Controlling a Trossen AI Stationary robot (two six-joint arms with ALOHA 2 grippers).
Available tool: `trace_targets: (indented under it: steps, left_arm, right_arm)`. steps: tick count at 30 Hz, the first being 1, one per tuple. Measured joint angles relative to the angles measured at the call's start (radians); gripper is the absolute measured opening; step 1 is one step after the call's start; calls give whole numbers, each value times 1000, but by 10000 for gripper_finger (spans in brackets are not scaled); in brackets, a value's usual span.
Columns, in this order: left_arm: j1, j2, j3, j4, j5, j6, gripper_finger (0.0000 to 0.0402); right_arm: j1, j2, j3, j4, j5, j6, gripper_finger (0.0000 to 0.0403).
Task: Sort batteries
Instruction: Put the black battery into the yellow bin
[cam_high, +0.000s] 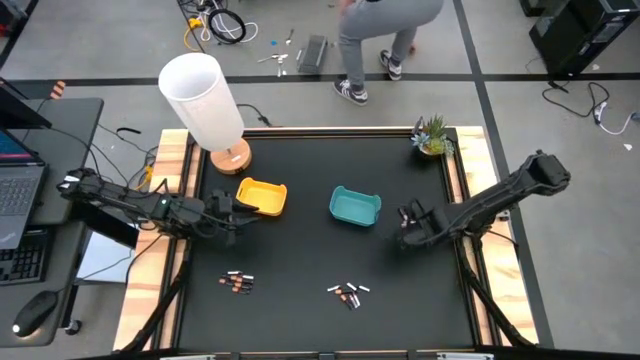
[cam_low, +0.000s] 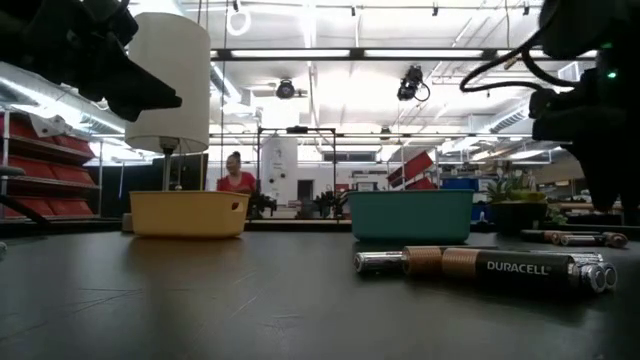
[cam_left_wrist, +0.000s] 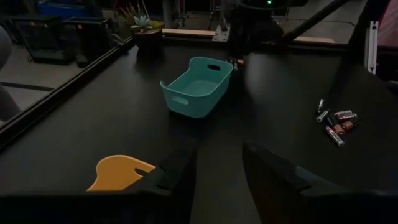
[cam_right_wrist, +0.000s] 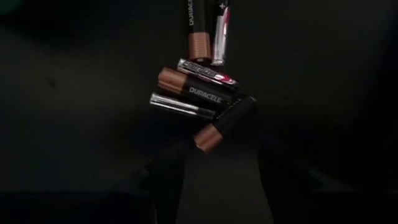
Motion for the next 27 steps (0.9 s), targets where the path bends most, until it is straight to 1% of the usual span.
trace_targets:
  steps: [3,6,11,21,27]
  left_arm:
    - [0,0,0,-2,0,0,145]
    - [0,0,0,-2,-1,1,145]
    - [0,0,0,-2,-1,0,145]
    - [0,0,0,-2,-12,3,144]
    - [0,0,0,-8,-13,3,144]
  right_arm:
    - [64,37,0,7,71,107,189]
    - [119,71,0,-4,118,216,189]
    - [162,118,0,-24,124,333,189]
    - [171,203,0,-23,154,429,189]
    - [171,233,-37,61,160,451,189]
